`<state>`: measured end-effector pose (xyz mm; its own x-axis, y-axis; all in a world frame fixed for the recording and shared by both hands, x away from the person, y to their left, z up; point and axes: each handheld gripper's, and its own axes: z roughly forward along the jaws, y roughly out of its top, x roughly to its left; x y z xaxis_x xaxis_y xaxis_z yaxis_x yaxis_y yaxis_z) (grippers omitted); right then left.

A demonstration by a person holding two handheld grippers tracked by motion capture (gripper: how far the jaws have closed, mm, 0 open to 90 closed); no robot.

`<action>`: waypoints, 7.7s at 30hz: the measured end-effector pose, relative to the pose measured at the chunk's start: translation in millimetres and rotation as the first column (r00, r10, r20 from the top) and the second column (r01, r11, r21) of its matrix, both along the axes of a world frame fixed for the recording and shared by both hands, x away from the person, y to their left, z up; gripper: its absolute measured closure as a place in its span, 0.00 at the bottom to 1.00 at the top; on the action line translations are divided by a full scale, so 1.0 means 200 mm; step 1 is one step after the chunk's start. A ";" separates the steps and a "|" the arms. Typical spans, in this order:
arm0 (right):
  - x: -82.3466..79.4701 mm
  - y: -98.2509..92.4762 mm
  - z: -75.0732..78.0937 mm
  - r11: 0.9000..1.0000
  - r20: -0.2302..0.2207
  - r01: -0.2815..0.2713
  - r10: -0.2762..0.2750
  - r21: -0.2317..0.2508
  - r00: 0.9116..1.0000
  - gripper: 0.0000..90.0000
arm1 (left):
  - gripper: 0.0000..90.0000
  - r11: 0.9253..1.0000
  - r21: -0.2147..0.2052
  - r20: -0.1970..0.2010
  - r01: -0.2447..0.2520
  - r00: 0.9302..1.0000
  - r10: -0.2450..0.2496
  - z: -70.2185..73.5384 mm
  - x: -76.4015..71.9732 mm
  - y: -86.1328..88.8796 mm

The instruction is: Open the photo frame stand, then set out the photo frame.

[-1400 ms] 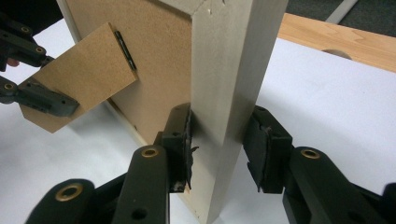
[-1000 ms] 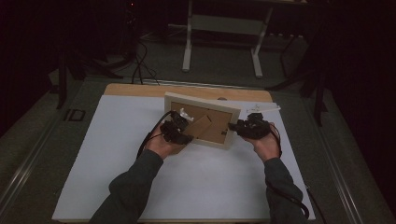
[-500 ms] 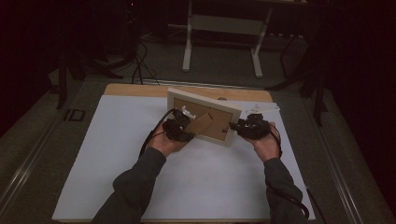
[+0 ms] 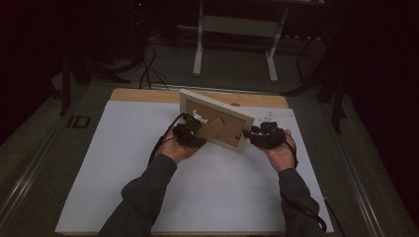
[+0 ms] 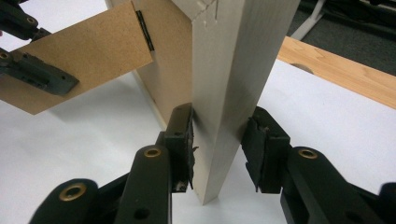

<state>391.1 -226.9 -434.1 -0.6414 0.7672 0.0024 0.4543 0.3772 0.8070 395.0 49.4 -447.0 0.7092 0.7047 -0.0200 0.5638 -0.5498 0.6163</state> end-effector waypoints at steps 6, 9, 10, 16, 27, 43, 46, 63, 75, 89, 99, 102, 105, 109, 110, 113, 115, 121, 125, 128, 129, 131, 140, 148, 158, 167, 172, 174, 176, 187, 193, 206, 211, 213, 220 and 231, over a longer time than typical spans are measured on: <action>-0.02 0.02 0.00 1.000 0.022 -0.009 0.009 -0.025 1.000 0.72 | 0.74 1.000 0.001 0.003 -0.002 1.000 0.002 0.00 -0.01 0.01; -0.04 0.03 0.00 0.999 0.035 -0.018 0.019 -0.042 0.999 0.73 | 0.74 1.000 -0.004 0.004 -0.002 1.000 0.002 0.00 -0.01 0.01; -0.04 0.03 0.00 0.999 0.037 -0.020 0.022 -0.045 0.999 0.73 | 0.74 1.000 -0.006 0.005 -0.003 1.000 0.003 -0.01 -0.01 0.01; -0.06 0.04 0.00 0.998 0.049 -0.032 0.034 -0.054 0.998 0.73 | 0.74 1.000 -0.011 0.005 0.012 1.000 -0.011 -0.01 -0.04 0.02; -0.10 0.06 0.01 0.997 0.068 -0.062 0.065 -0.044 0.996 0.73 | 0.75 1.000 -0.023 0.002 0.017 1.000 -0.017 -0.04 -0.08 0.05; -0.16 0.09 0.00 0.994 0.091 -0.083 0.090 -0.074 0.992 0.72 | 0.76 0.999 -0.027 -0.003 0.023 1.000 -0.023 -0.09 -0.12 0.07; -0.17 0.10 -0.01 0.993 0.098 -0.086 0.094 -0.083 0.991 0.72 | 0.77 0.999 -0.029 -0.002 0.024 1.000 -0.024 -0.10 -0.13 0.08; -0.22 0.13 -0.02 0.990 0.120 -0.098 0.110 -0.101 0.987 0.72 | 0.77 0.999 -0.018 0.009 0.029 1.000 -0.029 -0.15 -0.18 0.09; -0.25 0.15 -0.03 0.988 0.123 -0.107 0.121 -0.115 0.985 0.71 | 0.77 0.999 -0.019 0.003 0.025 1.000 -0.025 -0.17 -0.20 0.09; -0.26 0.15 -0.03 0.987 0.126 -0.110 0.125 -0.120 0.984 0.71 | 0.76 1.000 -0.016 0.017 0.022 1.000 -0.022 -0.18 -0.21 0.09; -0.24 0.13 -0.04 0.992 0.100 -0.114 0.120 -0.061 0.988 0.68 | 0.70 1.000 -0.003 0.022 0.018 1.000 -0.017 -0.19 -0.21 0.09; -0.24 0.13 -0.04 0.992 0.093 -0.120 0.125 -0.048 0.988 0.65 | 0.67 1.000 -0.011 0.015 0.019 1.000 -0.019 -0.19 -0.21 0.10; -0.24 0.13 -0.04 0.991 0.092 -0.125 0.129 -0.049 0.987 0.63 | 0.64 1.000 -0.013 0.015 0.020 1.000 -0.020 -0.19 -0.21 0.10; -0.24 0.13 -0.03 0.991 0.089 -0.127 0.131 -0.048 0.987 0.61 | 0.62 1.000 -0.016 0.014 0.023 1.000 -0.022 -0.19 -0.21 0.11; -0.24 0.13 -0.03 0.991 0.088 -0.127 0.131 -0.049 0.987 0.60 | 0.61 1.000 -0.025 0.015 0.019 1.000 -0.018 -0.19 -0.21 0.11; -0.23 0.13 -0.04 0.991 0.081 -0.124 0.127 -0.048 0.989 0.55 | 0.59 0.999 -0.026 0.020 0.020 1.000 -0.020 -0.18 -0.21 0.12; -0.23 0.13 -0.04 0.992 0.074 -0.120 0.123 -0.045 0.990 0.54 | 0.57 0.999 -0.027 0.026 0.017 1.000 -0.017 -0.18 -0.21 0.13; -0.23 0.13 -0.05 0.992 0.059 -0.115 0.119 -0.053 0.991 0.48 | 0.54 0.999 -0.045 0.041 0.003 0.999 -0.001 -0.16 -0.22 0.14; -0.23 0.12 -0.06 0.992 0.057 -0.109 0.112 -0.060 0.992 0.46 | 0.54 0.999 -0.051 0.041 0.000 0.999 0.002 -0.15 -0.22 0.16; -0.23 0.12 -0.07 0.992 0.053 -0.106 0.109 -0.065 0.993 0.45 | 0.54 0.998 -0.066 0.041 -0.003 0.999 0.005 -0.14 -0.22 0.17; -0.23 0.12 -0.07 0.992 0.049 -0.105 0.109 -0.066 0.993 0.45 | 0.54 0.998 -0.070 0.040 -0.005 0.999 0.008 -0.14 -0.22 0.17; -0.23 0.11 -0.08 0.992 0.047 -0.109 0.112 -0.070 0.993 0.45 | 0.54 0.997 -0.075 0.040 -0.005 0.999 0.008 -0.13 -0.23 0.18; -0.24 0.10 -0.10 0.991 0.034 -0.110 0.113 -0.078 0.993 0.43 | 0.53 0.988 -0.150 0.027 -0.029 0.999 0.034 -0.10 -0.24 0.22; -0.25 0.08 -0.12 0.991 0.020 -0.104 0.106 -0.081 0.994 0.43 | 0.54 0.983 -0.175 0.042 -0.062 0.997 0.071 -0.07 -0.24 0.27; -0.27 0.03 -0.14 0.991 0.009 -0.098 0.099 -0.086 0.995 0.44 | 0.58 0.974 -0.210 0.054 -0.090 0.993 0.104 -0.03 -0.22 0.33; -0.26 -0.03 -0.15 0.994 -0.009 -0.080 0.079 -0.071 0.997 0.48 | 0.58 0.963 -0.244 0.049 -0.118 0.990 0.133 0.00 -0.20 0.36; -0.25 -0.07 -0.16 0.996 -0.021 -0.063 0.062 -0.070 0.998 0.52 | 0.59 0.948 -0.283 0.037 -0.147 0.986 0.164 0.00 -0.16 0.39; -0.24 -0.09 -0.16 0.996 -0.030 -0.063 0.062 -0.058 0.998 0.58 | 0.60 0.945 -0.287 0.033 -0.156 0.984 0.173 0.00 -0.15 0.40; -0.24 -0.11 -0.16 0.997 -0.035 -0.065 0.064 -0.048 0.997 0.61 | 0.60 0.945 -0.287 0.034 -0.159 0.984 0.176 0.00 -0.14 0.40; -0.21 -0.12 -0.09 0.999 -0.022 -0.047 0.046 -0.007 0.999 0.71 | 0.64 0.947 -0.278 0.036 -0.164 0.983 0.181 0.01 -0.09 0.35; -0.20 -0.09 -0.06 1.000 -0.001 0.000 0.000 0.023 1.000 0.81 | 0.72 0.950 -0.254 0.040 -0.184 0.979 0.200 0.01 -0.08 0.31; -0.21 -0.03 -0.01 0.995 0.037 -0.003 -0.001 0.097 0.999 1.00 | 1.00 0.955 -0.245 0.131 -0.166 0.971 0.202 0.08 -0.09 0.21; -0.21 -0.01 0.00 0.993 0.037 -0.020 0.016 0.121 0.999 1.00 | 1.00 0.964 -0.224 0.156 -0.143 0.971 0.181 0.10 -0.09 0.16; -0.21 -0.01 0.00 0.992 0.038 -0.025 0.021 0.123 0.999 1.00 | 1.00 0.965 -0.225 0.165 -0.138 0.970 0.177 0.10 -0.10 0.14; -0.21 0.00 0.01 0.989 0.036 -0.036 0.031 0.145 0.999 1.00 | 1.00 0.962 -0.235 0.170 -0.138 0.969 0.181 0.12 -0.10 0.11; -0.20 0.00 0.02 0.986 0.034 -0.044 0.039 0.161 0.999 1.00 | 1.00 0.968 -0.221 0.175 -0.122 0.971 0.162 0.12 -0.12 0.06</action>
<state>351.2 -226.0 -429.4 -0.6743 0.7311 0.1039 0.4149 0.2586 0.8724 371.5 61.8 -423.5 0.6068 0.7932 -0.0510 0.4879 -0.3210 0.8117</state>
